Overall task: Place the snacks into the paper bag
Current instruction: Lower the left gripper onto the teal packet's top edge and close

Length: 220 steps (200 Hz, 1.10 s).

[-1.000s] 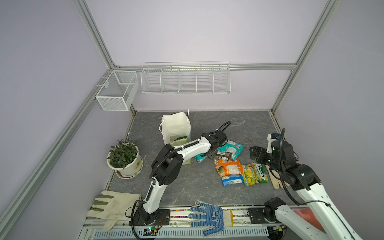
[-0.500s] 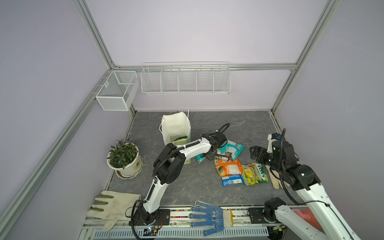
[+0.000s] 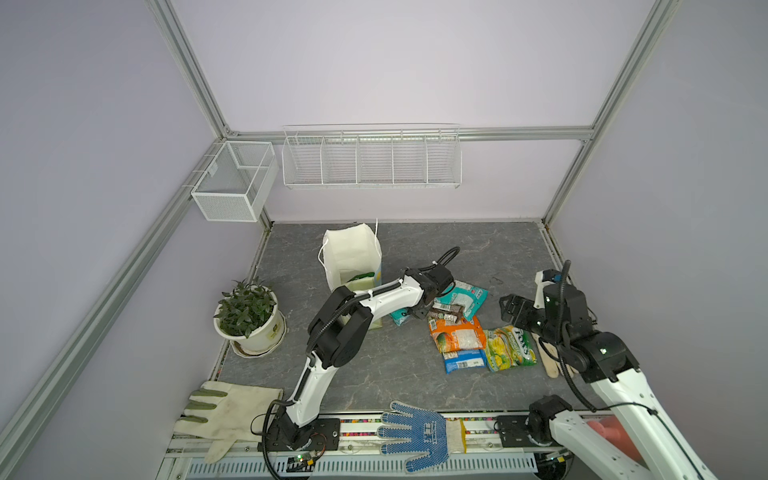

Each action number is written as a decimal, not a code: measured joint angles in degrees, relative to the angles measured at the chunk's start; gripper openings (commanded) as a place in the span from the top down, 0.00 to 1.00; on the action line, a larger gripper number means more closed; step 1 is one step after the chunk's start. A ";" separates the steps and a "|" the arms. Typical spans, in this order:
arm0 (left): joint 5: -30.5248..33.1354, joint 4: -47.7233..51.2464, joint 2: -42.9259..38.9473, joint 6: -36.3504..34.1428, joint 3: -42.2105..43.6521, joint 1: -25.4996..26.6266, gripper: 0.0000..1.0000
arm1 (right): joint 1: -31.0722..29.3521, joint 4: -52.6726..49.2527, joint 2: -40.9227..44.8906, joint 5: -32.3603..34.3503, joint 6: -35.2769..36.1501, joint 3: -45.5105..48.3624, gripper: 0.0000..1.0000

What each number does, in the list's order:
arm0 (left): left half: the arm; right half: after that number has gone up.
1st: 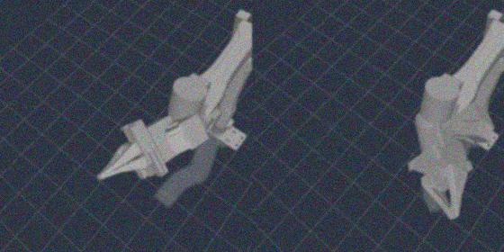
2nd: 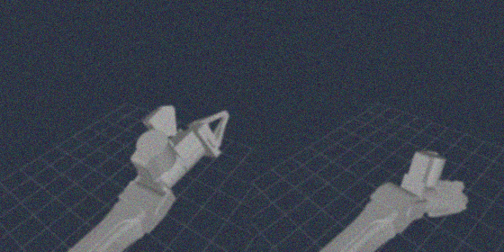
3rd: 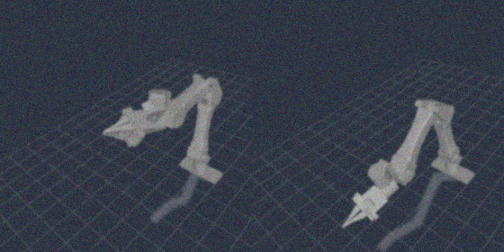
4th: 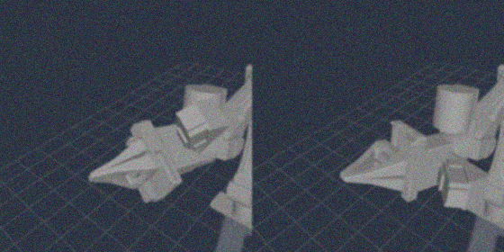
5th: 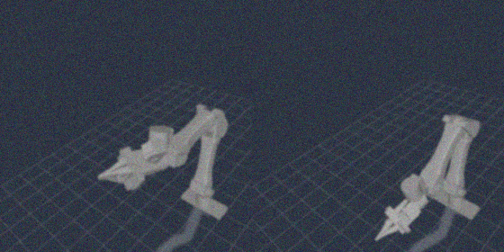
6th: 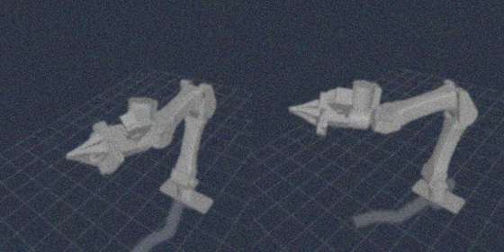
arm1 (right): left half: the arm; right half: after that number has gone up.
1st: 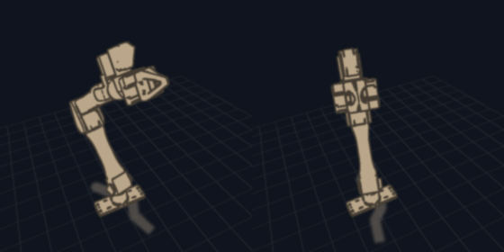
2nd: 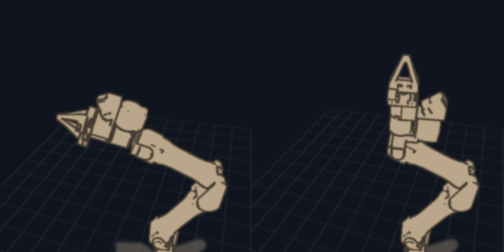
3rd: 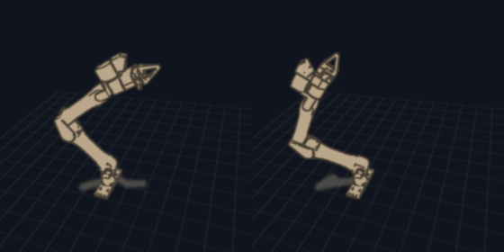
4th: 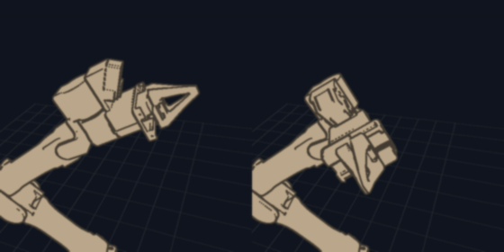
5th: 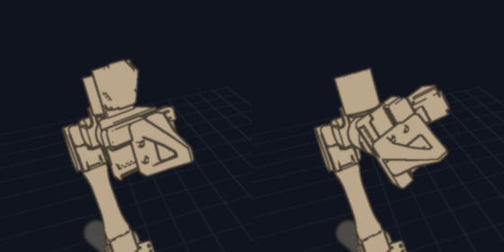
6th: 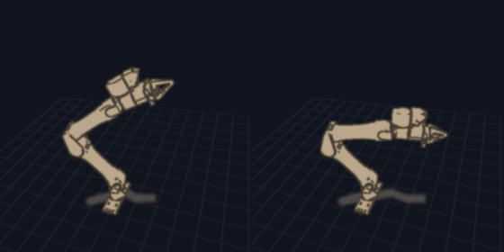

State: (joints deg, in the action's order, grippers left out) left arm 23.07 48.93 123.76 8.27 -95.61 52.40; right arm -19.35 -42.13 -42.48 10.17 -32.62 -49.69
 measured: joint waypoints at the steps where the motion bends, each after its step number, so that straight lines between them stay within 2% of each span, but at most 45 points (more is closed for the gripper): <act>1: 0.02 -0.04 0.02 0.09 0.00 0.00 0.61 | 0.02 -0.02 0.00 -0.02 0.00 0.00 0.12; 123: -1.44 -0.57 -1.88 -0.17 0.33 -0.02 0.84 | 0.55 -0.07 1.40 -0.59 0.00 0.00 0.12; 141: -1.81 -0.57 -2.43 -0.11 0.33 0.00 0.92 | 0.59 -0.07 1.44 -0.59 0.00 0.00 0.12; 220: -2.56 0.04 -4.44 -0.39 0.33 0.04 1.00 | 0.90 -0.48 2.54 -0.57 0.00 0.00 0.12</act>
State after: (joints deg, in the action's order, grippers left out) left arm 20.51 48.97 119.33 7.88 -95.29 52.45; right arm -18.46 -42.61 -39.94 9.61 -32.62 -49.69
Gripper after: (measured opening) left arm 0.047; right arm 0.885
